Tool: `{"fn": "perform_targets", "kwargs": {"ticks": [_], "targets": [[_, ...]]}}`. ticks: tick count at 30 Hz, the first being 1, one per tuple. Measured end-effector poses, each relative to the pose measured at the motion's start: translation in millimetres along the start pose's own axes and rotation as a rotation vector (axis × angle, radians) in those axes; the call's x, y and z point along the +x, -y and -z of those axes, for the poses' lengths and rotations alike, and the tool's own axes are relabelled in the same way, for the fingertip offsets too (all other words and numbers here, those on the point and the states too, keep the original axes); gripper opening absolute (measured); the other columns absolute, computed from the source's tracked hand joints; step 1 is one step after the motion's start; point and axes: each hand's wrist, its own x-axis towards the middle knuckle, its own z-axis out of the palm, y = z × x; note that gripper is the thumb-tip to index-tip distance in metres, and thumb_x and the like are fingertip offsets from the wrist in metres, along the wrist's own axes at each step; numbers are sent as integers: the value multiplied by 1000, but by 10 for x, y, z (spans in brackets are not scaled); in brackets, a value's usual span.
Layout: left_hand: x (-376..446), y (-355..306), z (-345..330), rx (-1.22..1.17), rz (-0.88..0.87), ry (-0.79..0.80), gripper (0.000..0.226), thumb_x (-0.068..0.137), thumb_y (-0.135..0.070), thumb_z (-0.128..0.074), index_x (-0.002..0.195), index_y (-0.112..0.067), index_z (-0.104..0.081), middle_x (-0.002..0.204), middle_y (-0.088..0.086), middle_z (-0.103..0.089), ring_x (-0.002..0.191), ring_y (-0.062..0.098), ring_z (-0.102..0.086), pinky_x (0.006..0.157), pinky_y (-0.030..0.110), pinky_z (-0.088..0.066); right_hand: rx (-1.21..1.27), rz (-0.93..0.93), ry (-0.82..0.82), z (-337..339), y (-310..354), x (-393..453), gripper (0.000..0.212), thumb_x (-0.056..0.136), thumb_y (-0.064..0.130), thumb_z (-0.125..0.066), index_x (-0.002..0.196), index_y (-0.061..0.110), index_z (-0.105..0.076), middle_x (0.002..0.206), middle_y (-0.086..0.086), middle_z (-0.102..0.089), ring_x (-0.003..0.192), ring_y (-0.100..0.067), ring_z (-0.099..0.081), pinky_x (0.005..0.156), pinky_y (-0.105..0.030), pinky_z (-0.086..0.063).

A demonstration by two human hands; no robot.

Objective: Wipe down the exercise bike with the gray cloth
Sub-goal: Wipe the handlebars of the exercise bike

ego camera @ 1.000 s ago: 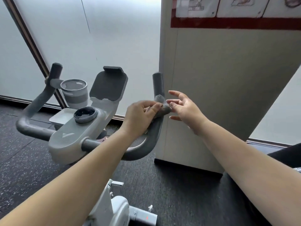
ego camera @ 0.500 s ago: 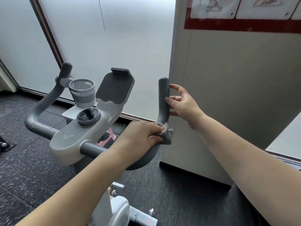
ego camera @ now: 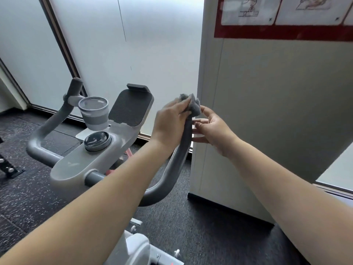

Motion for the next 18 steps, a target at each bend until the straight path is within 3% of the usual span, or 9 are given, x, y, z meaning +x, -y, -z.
{"fn": "perform_targets", "kwargs": {"ticks": [2,3,5,8,10,11,13,15,18], "targets": [[-119,120,-54,-2,-45,58,34,87,-5,-55,118,-15,-64,120,4,-64,111,10,-59,102,25,-43,-30,-1,4,25,-2,-16,50,93,0,-47,134,28,-44,93,0,-66,72,-10,-69,73,-35,-59],[-225,175,-46,28,-83,92,33,88,-7,-54,118,-16,-65,119,4,-64,109,13,-60,101,30,-45,-43,0,11,39,3,-31,52,92,-1,-49,134,29,-46,96,-2,-67,74,-11,-69,73,-34,-60],[-467,242,23,113,-152,179,34,89,-5,-55,120,-16,-64,121,1,-64,109,13,-61,100,26,-45,-20,-8,34,69,17,-60,57,89,-10,-46,131,28,-49,104,-5,-66,72,-12,-69,63,-30,-60],[-661,160,155,39,-124,252,30,87,3,-57,113,-8,-67,113,-6,-64,101,1,-61,94,8,-41,-38,-20,43,118,20,-101,66,86,-18,-32,132,26,-50,106,-2,-65,69,-7,-69,58,-25,-57],[-623,36,216,-34,-103,208,28,89,3,-54,114,-3,-65,110,-11,-60,99,-13,-57,88,2,-40,-71,-15,24,137,-2,-117,65,85,-16,-32,132,26,-50,106,0,-65,73,-8,-68,65,-28,-59],[-543,-16,231,17,-129,114,29,90,0,-53,117,-5,-62,118,-8,-57,106,-13,-54,92,5,-40,-83,-14,11,143,-11,-125,64,86,-15,-32,132,26,-50,105,1,-65,77,-11,-68,69,-29,-59],[-318,-18,174,203,-233,-42,38,88,-1,-55,125,-9,-58,142,10,-42,127,11,-46,106,22,-35,-86,-13,-13,150,-22,-143,59,86,-13,-33,129,25,-49,106,1,-65,83,-15,-68,72,-30,-58],[-112,34,47,307,-247,-1,49,88,1,-53,134,-15,-49,151,14,-29,134,26,-37,110,31,-31,-72,-17,-26,160,-30,-164,58,87,-12,-34,127,28,-46,112,-3,-65,85,-16,-68,74,-32,-58],[-42,150,-109,455,-284,101,51,92,-2,-51,137,-27,-45,154,7,-27,139,35,-28,107,49,-37,-78,-16,-39,201,-45,-205,60,88,-11,-33,129,30,-47,114,-2,-64,88,-16,-69,77,-34,-58]]}}
